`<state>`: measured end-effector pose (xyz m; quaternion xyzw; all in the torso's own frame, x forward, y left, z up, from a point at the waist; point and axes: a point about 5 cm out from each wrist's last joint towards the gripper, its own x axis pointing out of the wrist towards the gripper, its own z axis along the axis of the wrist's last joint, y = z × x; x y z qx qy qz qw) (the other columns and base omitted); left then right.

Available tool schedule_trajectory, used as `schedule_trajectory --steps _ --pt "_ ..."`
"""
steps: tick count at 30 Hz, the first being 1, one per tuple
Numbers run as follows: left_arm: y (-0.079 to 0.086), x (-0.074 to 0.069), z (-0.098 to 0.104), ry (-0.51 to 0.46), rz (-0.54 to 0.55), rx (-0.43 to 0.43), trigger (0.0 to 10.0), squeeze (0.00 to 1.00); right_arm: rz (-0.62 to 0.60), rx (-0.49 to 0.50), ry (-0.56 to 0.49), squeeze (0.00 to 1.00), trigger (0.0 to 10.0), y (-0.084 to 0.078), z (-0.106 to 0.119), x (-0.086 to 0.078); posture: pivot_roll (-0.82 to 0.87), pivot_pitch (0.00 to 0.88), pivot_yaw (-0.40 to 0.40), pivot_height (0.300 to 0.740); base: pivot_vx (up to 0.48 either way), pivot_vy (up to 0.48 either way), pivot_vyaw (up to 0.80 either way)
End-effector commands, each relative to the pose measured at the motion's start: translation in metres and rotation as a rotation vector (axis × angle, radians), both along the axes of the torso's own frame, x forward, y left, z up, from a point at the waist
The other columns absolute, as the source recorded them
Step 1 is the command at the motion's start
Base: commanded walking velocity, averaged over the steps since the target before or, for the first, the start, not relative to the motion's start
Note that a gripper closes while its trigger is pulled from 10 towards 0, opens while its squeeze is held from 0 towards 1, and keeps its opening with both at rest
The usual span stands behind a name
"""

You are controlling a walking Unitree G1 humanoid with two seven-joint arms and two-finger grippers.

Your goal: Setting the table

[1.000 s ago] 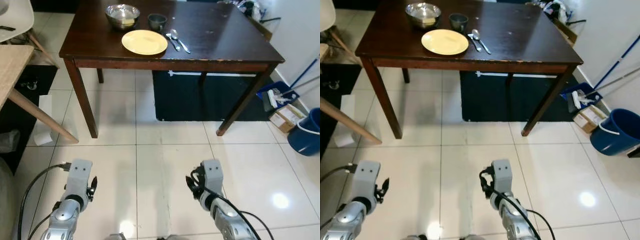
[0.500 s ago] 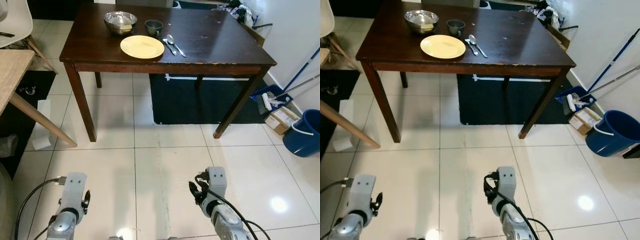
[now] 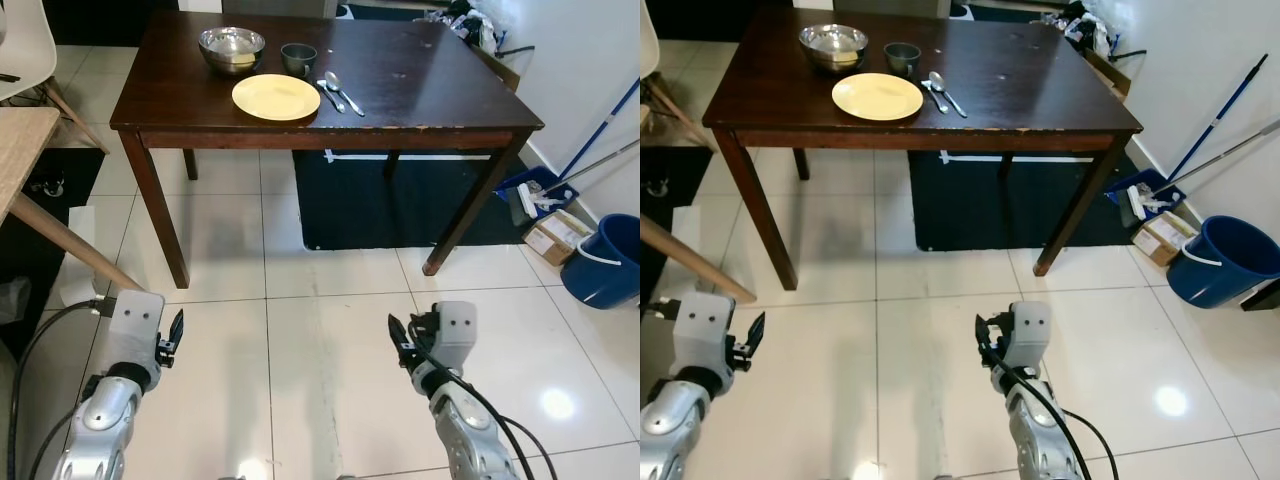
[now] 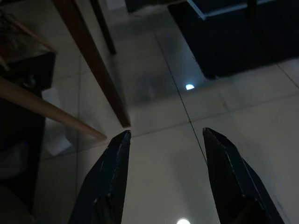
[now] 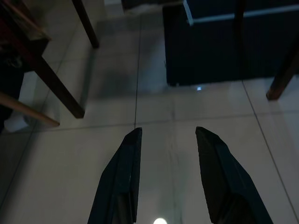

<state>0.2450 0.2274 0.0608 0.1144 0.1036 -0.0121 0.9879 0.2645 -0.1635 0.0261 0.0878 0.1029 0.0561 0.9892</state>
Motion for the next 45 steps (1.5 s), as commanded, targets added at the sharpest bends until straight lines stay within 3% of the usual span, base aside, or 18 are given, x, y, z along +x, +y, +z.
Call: schedule_trajectory --steps 1,14,20,21,23,25,26,27,32,36,45 --pt "-0.005 -0.006 -0.012 0.042 -0.03 -0.016 10.0 0.0 -0.023 0.015 0.023 0.0 10.0 -0.006 -0.007 -0.005 -0.04 0.02 -0.003 0.74 0.0 0.0 0.0" --pt "-0.018 -0.007 -0.016 0.068 -0.028 -0.034 10.0 0.0 0.02 0.026 0.019 0.0 10.0 0.006 -0.003 -0.004 -0.04 0.017 -0.015 0.74 0.0 0.0 0.0" --pt "-0.016 0.003 0.007 -0.026 -0.02 -0.015 10.0 0.0 -0.072 0.042 -0.083 0.0 10.0 -0.003 0.021 0.009 -0.04 0.019 -0.01 0.74 0.0 0.0 0.0" --pt "-0.012 0.01 0.027 -0.109 0.006 -0.008 10.0 0.0 -0.081 0.036 -0.163 0.0 10.0 -0.005 0.04 0.016 -0.04 0.019 -0.01 0.74 0.0 0.0 0.0" --pt "-0.009 0.013 0.036 -0.149 0.019 -0.006 10.0 0.0 -0.08 0.032 -0.198 0.0 10.0 -0.005 0.049 0.019 -0.04 0.019 -0.01 0.74 0.0 0.0 0.0" --pt "0.003 0.027 0.078 -0.291 0.075 -0.003 10.0 0.0 -0.073 0.035 -0.335 0.0 10.0 -0.003 0.089 0.032 -0.04 0.02 -0.013 0.74 0.0 0.0 0.0" --pt "0.003 0.027 0.078 -0.291 0.075 -0.003 10.0 0.0 -0.073 0.035 -0.335 0.0 10.0 -0.003 0.089 0.032 -0.04 0.02 -0.013 0.74 0.0 0.0 0.0" --pt "0.012 0.036 0.103 -0.372 0.099 0.01 10.0 0.0 -0.066 0.036 -0.407 0.0 10.0 -0.001 0.111 0.039 -0.04 0.013 -0.011 0.74 0.0 0.0 0.0" --pt "0.016 0.04 0.105 -0.366 0.143 0.069 10.0 0.0 -0.064 0.02 -0.39 0.0 10.0 0.002 0.108 0.042 -0.03 0.013 -0.01 0.74 0.211 0.0 0.46" --pt "0.017 0.036 0.101 -0.353 0.192 0.021 10.0 0.0 -0.051 -0.013 -0.384 0.0 10.0 0.008 0.107 0.04 -0.04 0.015 -0.01 0.74 0.48 0.0 0.79" --pt "0.018 0.032 0.104 -0.348 0.213 0.004 10.0 0.0 -0.018 -0.014 -0.367 0.0 10.0 0.013 0.108 0.038 -0.03 0.017 -0.014 0.74 0.286 0.0 0.79"
